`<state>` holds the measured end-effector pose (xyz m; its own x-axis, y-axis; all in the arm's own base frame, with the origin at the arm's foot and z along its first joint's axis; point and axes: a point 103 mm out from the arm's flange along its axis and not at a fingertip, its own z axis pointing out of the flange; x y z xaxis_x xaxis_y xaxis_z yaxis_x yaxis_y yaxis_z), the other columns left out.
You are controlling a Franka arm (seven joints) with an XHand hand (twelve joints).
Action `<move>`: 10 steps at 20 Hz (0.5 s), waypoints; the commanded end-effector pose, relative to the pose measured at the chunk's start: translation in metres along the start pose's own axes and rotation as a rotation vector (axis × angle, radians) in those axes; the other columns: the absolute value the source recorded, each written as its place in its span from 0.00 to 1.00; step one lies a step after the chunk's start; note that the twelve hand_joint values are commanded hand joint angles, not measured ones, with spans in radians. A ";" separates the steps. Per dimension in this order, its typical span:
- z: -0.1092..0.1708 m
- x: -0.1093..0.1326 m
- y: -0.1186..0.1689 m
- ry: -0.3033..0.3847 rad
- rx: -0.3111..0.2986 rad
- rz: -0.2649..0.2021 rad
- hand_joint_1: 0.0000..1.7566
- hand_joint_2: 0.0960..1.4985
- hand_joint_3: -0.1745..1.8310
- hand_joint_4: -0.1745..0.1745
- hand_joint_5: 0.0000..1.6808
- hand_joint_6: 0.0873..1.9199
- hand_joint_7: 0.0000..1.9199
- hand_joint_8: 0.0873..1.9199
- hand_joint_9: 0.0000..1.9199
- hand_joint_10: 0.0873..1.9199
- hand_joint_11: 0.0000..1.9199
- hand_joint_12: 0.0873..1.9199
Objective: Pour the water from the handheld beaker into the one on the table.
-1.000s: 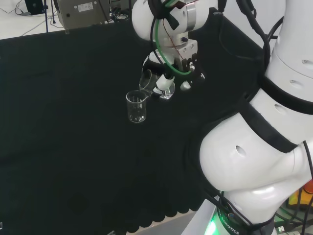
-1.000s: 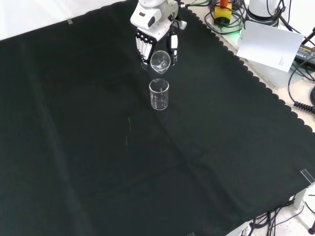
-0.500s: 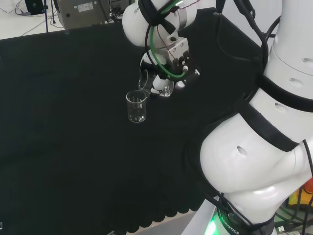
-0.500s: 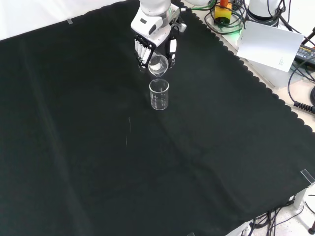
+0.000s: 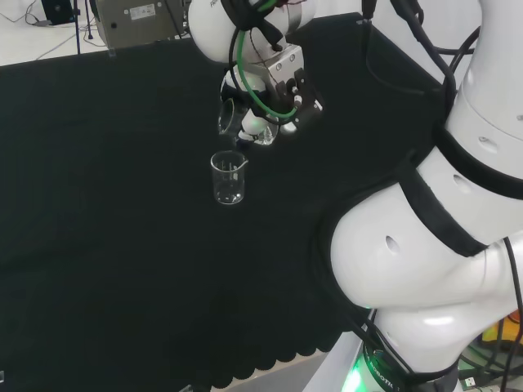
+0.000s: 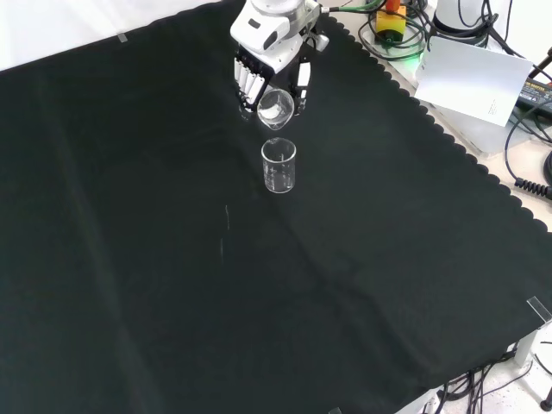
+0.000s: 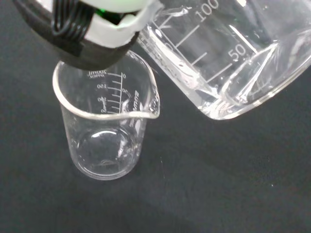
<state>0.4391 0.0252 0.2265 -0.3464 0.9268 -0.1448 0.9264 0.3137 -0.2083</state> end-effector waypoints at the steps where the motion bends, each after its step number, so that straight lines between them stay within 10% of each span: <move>1: 0.033 0.003 0.003 -0.123 0.167 -0.007 0.74 0.67 0.00 0.21 0.78 0.16 0.76 0.16 0.82 0.32 0.69 0.35; 10: 0.038 0.004 0.003 -0.130 0.195 -0.017 0.74 0.67 0.00 0.20 0.78 0.16 0.76 0.16 0.82 0.32 0.69 0.35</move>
<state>0.4449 0.0423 0.2550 -0.3689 0.9068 -0.2041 0.9230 0.3317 -0.1949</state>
